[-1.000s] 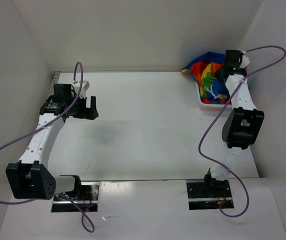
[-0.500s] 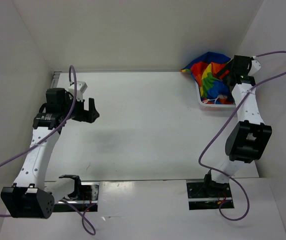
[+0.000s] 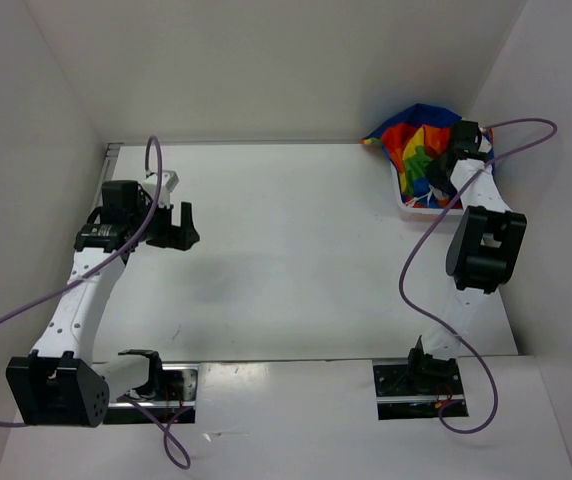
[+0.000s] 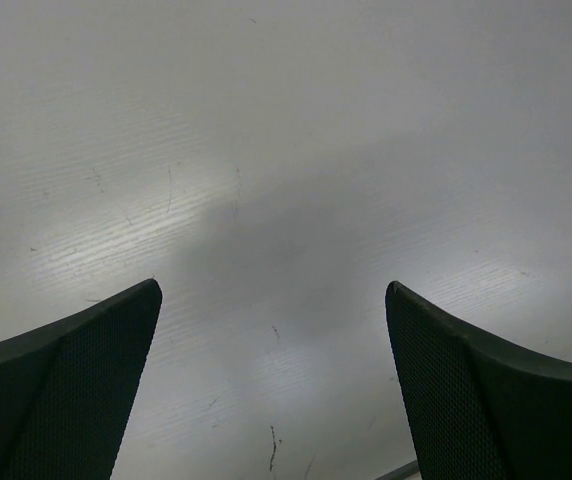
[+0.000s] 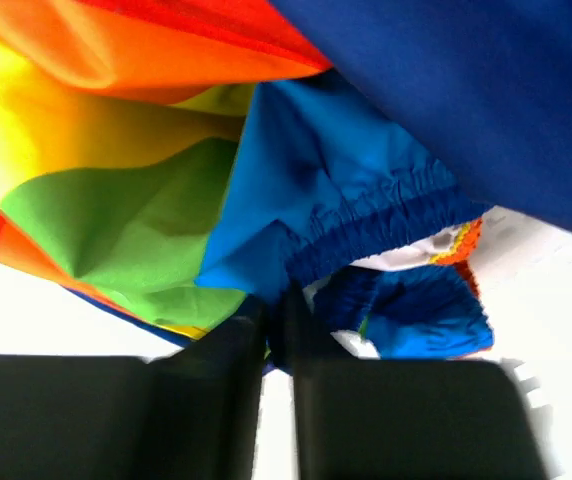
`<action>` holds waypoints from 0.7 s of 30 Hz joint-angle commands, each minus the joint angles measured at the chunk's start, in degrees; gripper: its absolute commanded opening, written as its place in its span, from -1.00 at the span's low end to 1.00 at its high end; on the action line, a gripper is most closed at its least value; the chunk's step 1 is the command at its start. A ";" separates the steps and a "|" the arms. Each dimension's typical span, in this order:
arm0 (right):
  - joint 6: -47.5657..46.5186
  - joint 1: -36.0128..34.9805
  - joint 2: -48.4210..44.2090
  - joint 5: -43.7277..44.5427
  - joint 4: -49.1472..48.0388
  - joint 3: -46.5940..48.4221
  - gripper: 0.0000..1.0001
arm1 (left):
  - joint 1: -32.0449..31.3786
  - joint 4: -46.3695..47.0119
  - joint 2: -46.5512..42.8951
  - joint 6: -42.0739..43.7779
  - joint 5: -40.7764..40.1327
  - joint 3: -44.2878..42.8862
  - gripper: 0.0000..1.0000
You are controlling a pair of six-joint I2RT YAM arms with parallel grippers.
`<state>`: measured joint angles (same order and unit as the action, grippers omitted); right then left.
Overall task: Fold and stack the shorts
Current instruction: Grab the shorts from the pile, then move the shorts to the center of the board
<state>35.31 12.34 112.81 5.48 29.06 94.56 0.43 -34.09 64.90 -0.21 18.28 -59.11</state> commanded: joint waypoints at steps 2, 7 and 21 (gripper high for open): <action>1.69 -0.30 -8.28 0.41 -3.83 -0.34 -0.98 | -0.25 2.36 -0.65 0.21 -0.35 0.05 0.99; 2.22 -2.23 -21.30 0.60 -6.21 -2.02 -1.00 | -0.25 2.36 -3.03 0.21 -0.35 -0.56 0.99; 3.90 -27.24 -46.88 -20.06 -8.94 3.07 -1.00 | -0.25 2.36 -5.75 0.21 6.33 -6.18 0.99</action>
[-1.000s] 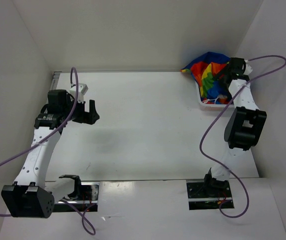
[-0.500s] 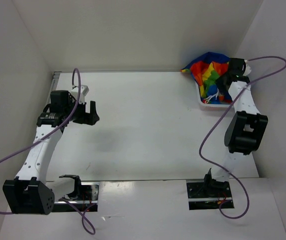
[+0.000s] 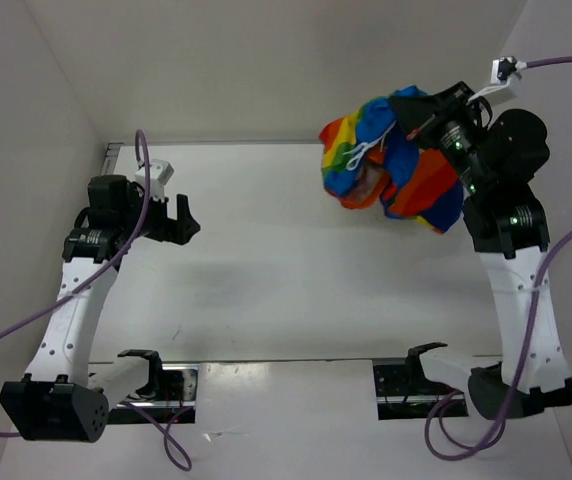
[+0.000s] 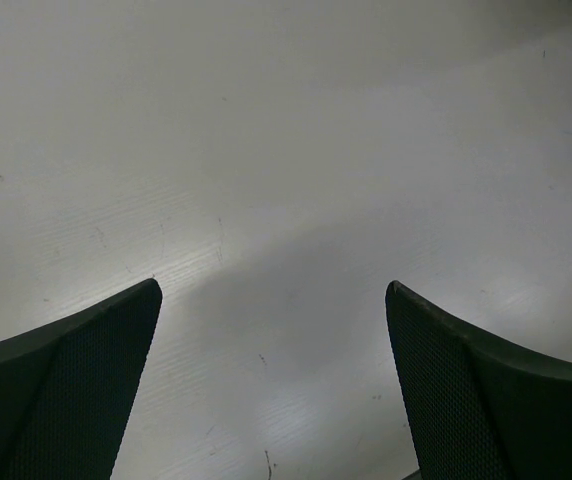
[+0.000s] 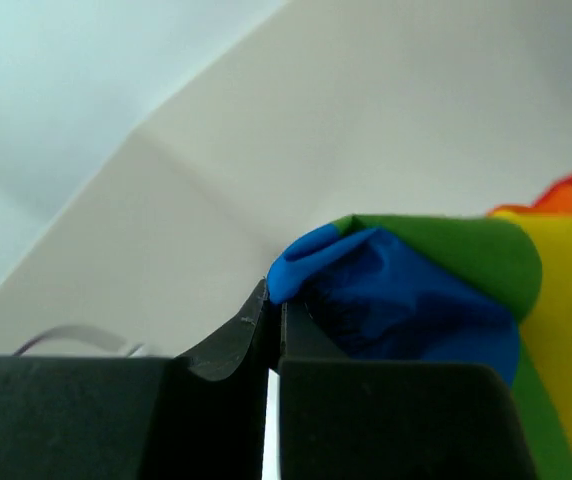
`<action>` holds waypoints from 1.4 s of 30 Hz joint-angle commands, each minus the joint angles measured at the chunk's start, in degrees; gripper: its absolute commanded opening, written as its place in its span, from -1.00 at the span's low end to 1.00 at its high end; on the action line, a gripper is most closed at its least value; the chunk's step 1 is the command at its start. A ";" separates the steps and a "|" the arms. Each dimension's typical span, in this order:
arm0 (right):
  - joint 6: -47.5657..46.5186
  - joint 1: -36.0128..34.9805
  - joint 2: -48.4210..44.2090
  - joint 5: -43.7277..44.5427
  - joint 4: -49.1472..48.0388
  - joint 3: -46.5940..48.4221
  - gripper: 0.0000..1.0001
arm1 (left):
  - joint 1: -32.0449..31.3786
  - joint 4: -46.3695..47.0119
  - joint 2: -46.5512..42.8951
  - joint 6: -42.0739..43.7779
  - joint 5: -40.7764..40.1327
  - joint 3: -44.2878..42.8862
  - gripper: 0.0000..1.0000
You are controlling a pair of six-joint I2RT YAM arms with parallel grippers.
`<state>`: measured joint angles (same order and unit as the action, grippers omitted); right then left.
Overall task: Fold and stack the shorts
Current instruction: Move the shorts to the center of the board
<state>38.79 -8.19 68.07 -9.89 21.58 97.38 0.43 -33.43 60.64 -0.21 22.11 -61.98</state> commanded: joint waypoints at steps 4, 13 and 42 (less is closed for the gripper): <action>1.03 -8.34 -6.28 -9.43 -0.93 0.26 -1.00 | -0.25 1.70 -2.89 0.21 0.22 -3.94 0.99; 0.41 -8.34 -14.81 -18.50 2.23 -22.56 -0.83 | -0.25 1.70 -5.18 0.21 -2.16 -3.94 0.99; 22.75 -20.12 -40.03 2.16 9.70 -64.86 0.48 | -10.17 -4.88 -24.86 0.21 -5.66 29.98 0.97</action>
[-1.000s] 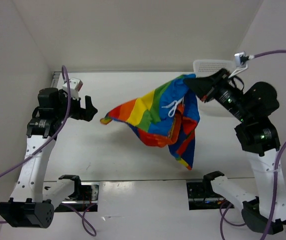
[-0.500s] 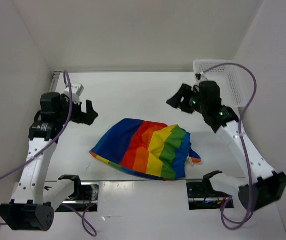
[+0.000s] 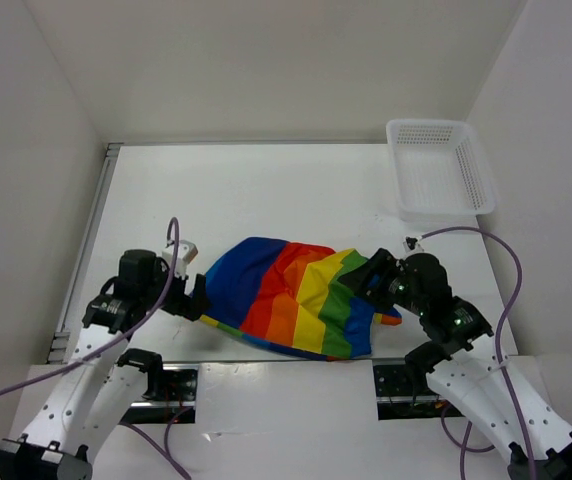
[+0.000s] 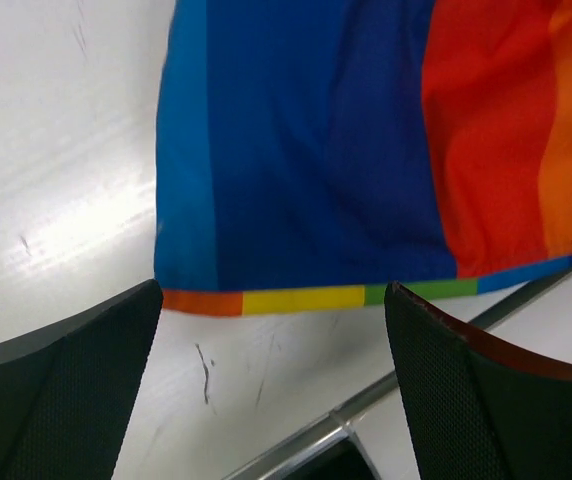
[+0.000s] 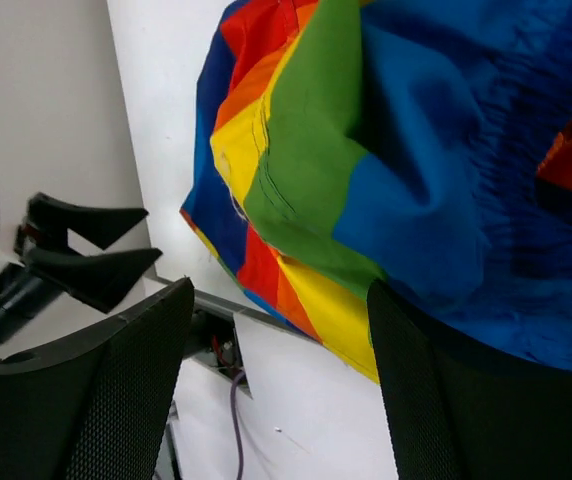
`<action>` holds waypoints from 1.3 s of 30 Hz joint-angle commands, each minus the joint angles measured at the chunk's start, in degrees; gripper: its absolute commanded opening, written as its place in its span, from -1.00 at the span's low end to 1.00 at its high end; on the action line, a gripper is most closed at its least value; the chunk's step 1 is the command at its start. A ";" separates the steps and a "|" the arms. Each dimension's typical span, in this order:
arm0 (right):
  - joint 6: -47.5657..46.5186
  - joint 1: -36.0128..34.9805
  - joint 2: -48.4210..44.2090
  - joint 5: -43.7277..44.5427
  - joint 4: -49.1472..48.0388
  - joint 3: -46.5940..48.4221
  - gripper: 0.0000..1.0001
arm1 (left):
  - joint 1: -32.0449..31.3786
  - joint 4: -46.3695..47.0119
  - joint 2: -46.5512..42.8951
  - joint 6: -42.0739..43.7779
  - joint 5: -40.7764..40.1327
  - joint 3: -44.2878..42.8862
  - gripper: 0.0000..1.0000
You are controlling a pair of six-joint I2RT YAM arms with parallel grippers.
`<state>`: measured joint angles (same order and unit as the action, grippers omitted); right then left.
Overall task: Fold and stack the shorts
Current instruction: Move the shorts to the center of the board
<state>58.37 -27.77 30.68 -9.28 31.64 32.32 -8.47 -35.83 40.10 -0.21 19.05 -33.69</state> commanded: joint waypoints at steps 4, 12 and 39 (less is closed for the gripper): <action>2.63 -0.53 -0.54 -0.47 -3.32 -2.51 0.54 | -2.60 -0.56 -6.43 0.21 -5.17 6.35 1.00; 1.92 -0.53 -0.53 -1.00 -4.48 -3.66 0.62 | -3.84 7.53 -2.13 0.21 -8.58 13.82 1.00; -0.19 -3.07 7.46 -2.24 -5.88 -4.36 0.72 | 3.80 27.66 23.15 0.21 -4.73 -5.57 -1.00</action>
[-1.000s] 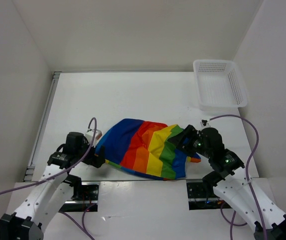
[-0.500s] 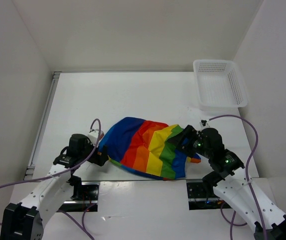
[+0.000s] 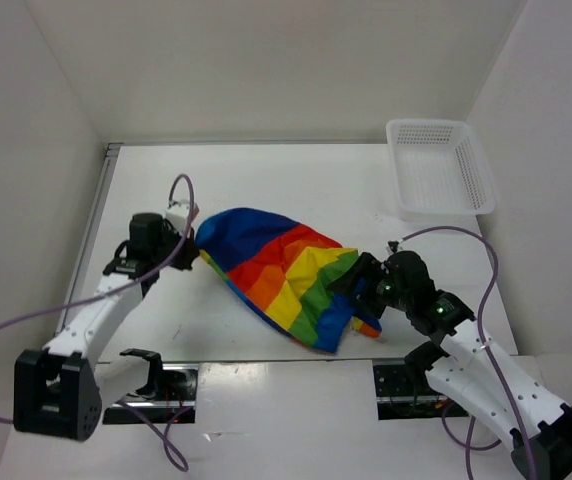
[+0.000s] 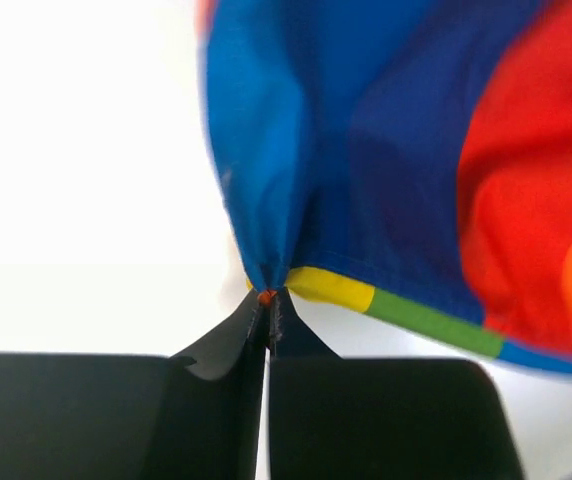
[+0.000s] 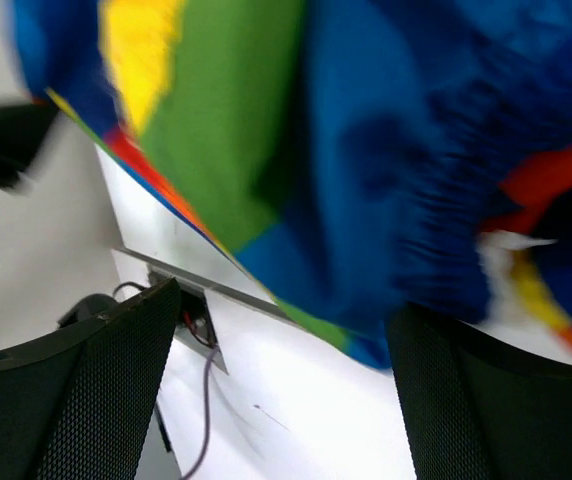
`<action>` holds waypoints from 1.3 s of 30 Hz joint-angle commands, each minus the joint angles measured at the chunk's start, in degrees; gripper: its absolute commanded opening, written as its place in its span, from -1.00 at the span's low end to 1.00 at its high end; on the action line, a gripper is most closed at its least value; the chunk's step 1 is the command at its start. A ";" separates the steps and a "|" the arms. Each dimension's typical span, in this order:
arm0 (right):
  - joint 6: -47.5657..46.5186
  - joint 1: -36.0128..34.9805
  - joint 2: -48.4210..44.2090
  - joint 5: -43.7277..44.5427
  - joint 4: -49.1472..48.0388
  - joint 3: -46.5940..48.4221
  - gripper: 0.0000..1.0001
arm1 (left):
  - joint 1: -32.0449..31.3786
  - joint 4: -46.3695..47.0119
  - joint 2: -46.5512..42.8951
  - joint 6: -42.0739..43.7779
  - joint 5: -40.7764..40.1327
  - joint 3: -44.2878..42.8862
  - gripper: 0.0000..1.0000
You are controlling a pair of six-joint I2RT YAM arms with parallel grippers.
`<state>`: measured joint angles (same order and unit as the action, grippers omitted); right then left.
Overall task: Fold and stack the shorts
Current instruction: Move the shorts to the center of the board
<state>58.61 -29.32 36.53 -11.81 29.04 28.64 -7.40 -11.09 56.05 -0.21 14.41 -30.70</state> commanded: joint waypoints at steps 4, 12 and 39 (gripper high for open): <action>0.80 -4.16 3.37 3.18 -4.08 -1.31 0.72 | 6.34 4.57 18.03 0.21 5.35 -16.93 -1.00; 0.80 -8.29 1.86 4.88 -6.97 -2.53 0.70 | 10.04 4.33 21.38 0.21 7.38 -24.14 -1.00; 14.77 -34.40 39.75 17.35 -28.95 4.23 0.68 | 10.56 2.04 24.63 0.21 9.13 -28.36 -1.00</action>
<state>69.58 -62.48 74.26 6.13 5.91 31.70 2.83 -10.26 80.66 -0.23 21.43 -57.01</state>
